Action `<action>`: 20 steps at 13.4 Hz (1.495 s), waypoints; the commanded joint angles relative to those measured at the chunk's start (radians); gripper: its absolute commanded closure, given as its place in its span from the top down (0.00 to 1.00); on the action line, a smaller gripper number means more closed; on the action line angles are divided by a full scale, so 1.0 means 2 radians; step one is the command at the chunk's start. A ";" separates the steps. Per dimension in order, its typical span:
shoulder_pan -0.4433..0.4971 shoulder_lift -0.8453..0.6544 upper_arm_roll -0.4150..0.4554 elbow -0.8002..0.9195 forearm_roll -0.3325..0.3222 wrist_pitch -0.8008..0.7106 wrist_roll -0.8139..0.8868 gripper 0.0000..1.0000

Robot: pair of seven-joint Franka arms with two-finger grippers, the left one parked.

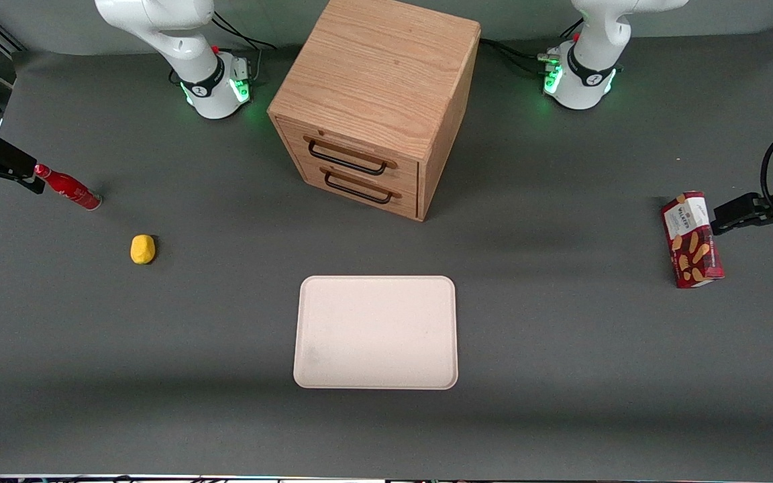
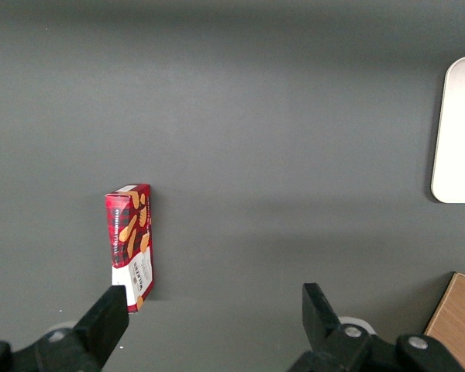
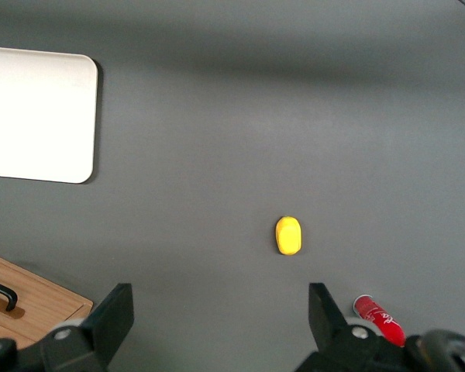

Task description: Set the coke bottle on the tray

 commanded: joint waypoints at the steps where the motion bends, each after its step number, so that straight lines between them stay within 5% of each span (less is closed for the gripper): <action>1: 0.002 -0.004 -0.001 -0.001 -0.002 -0.001 0.011 1.00; 9: 0.000 -0.005 -0.002 -0.002 -0.003 -0.036 0.004 1.00; 20: 0.002 -0.037 -0.085 -0.042 -0.011 -0.057 -0.088 1.00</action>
